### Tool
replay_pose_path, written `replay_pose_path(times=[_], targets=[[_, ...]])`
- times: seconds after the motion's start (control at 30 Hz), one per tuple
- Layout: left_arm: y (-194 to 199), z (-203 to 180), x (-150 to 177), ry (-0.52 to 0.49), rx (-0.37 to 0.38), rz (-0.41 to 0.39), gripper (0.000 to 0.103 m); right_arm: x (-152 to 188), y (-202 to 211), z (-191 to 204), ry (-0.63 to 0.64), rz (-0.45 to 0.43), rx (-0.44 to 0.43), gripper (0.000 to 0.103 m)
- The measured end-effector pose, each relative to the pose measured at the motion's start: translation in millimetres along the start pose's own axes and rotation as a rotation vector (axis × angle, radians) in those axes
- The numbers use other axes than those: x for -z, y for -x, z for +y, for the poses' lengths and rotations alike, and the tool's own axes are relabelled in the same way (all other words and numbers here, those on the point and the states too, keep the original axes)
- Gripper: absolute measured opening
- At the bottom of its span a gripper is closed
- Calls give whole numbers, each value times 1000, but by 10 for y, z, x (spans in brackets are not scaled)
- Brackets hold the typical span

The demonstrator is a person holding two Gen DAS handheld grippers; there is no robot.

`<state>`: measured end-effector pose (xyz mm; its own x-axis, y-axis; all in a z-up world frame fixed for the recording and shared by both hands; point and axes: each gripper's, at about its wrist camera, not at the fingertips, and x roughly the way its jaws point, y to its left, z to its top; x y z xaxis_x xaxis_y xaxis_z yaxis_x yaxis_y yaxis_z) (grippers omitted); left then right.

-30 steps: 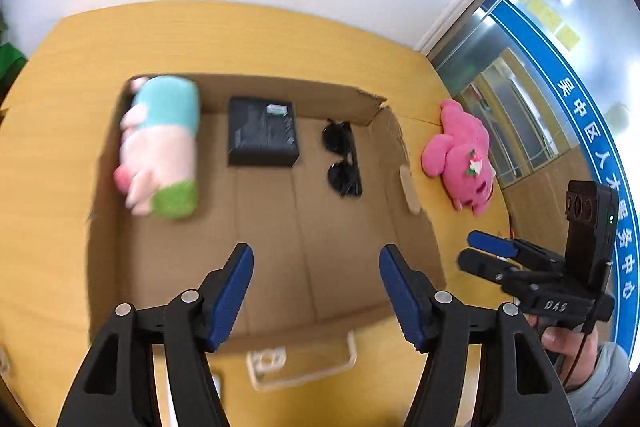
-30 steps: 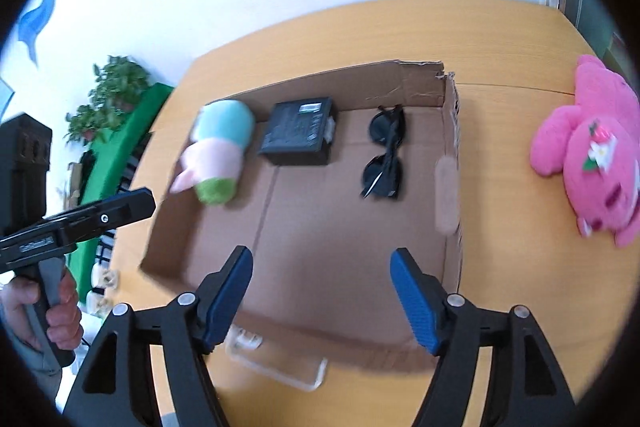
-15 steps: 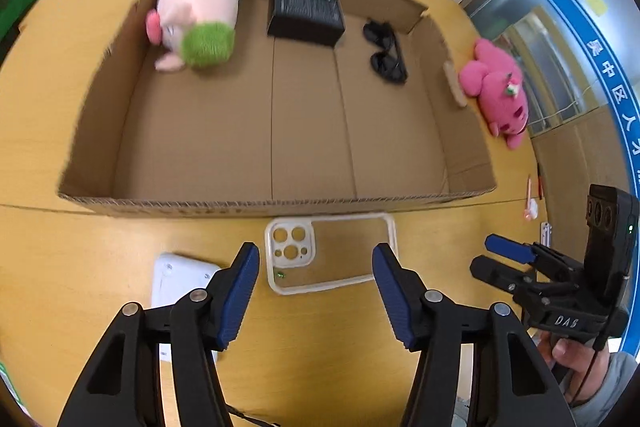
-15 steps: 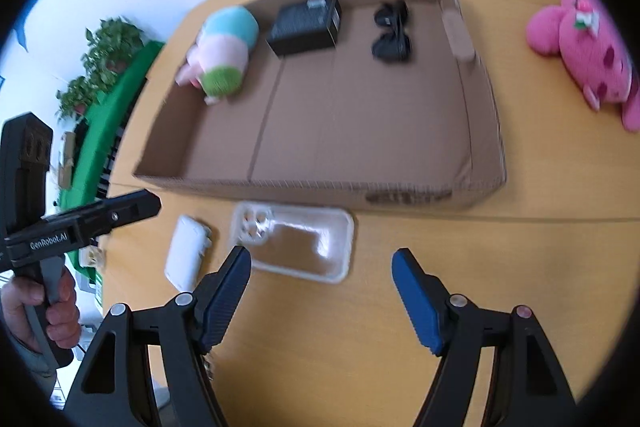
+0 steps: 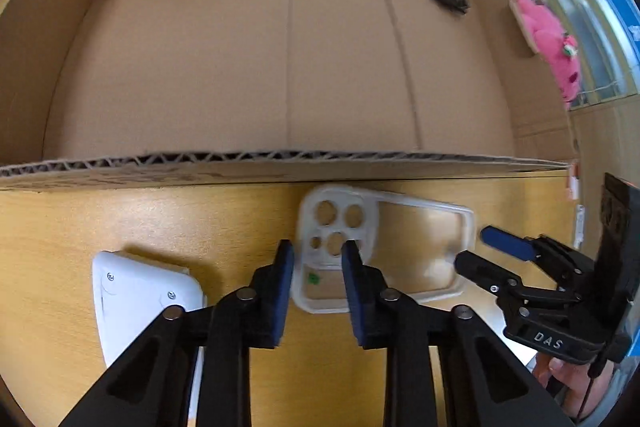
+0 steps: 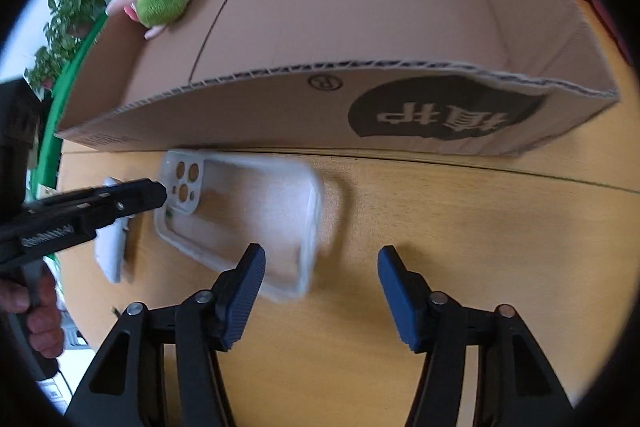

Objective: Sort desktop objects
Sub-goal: 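Move the right tool to the white-rimmed phone case and close on its rim, then lift the phone case with the right tool and lower it into the box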

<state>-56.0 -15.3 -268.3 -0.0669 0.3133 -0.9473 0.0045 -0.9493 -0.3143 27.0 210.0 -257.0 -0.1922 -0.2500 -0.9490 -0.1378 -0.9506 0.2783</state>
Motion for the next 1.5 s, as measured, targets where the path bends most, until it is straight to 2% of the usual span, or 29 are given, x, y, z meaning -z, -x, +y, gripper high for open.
replay_pose_path(times=[0.03, 0.1, 0.17, 0.23, 0.37, 0.57, 0.73, 0.87, 1.07, 1.17, 1.37, 1.5], targets=[[-49, 23, 26, 15, 0, 18, 17, 4, -25, 13, 9, -1, 6, 58], [-41, 32, 74, 21, 11, 4, 9, 10, -36, 66, 47, -31, 28, 56], [-47, 12, 120, 8, 18, 9, 6, 35, -47, 109, 77, -45, 65, 43], [-40, -21, 150, -6, 6, 14, 5, 74, -52, 130, 97, -54, 104, 20], [17, -63, 184, -13, -14, 17, 4, 102, -55, 66, 81, -49, 104, 9], [326, -243, 304, -59, -8, -18, 4, 207, 62, -11, 46, -58, 58, 8], [727, -368, 408, -90, -3, -61, 4, 291, 418, 13, 39, -110, 24, 8], [1120, -359, 384, -107, -2, -128, 4, 340, 832, 98, 32, -172, -9, 8], [1710, -256, 16, -114, -3, -257, 4, -26, 1411, 371, 86, -303, -29, 8], [1846, -221, -182, -132, -17, -302, 4, -282, 1562, 532, 99, -349, -39, 8], [1805, 99, -491, -126, -25, -288, 4, -716, 1410, 752, 93, -364, -40, 8], [1743, 291, -702, -114, -30, -268, 4, -945, 1245, 855, 92, -336, -43, 8]])
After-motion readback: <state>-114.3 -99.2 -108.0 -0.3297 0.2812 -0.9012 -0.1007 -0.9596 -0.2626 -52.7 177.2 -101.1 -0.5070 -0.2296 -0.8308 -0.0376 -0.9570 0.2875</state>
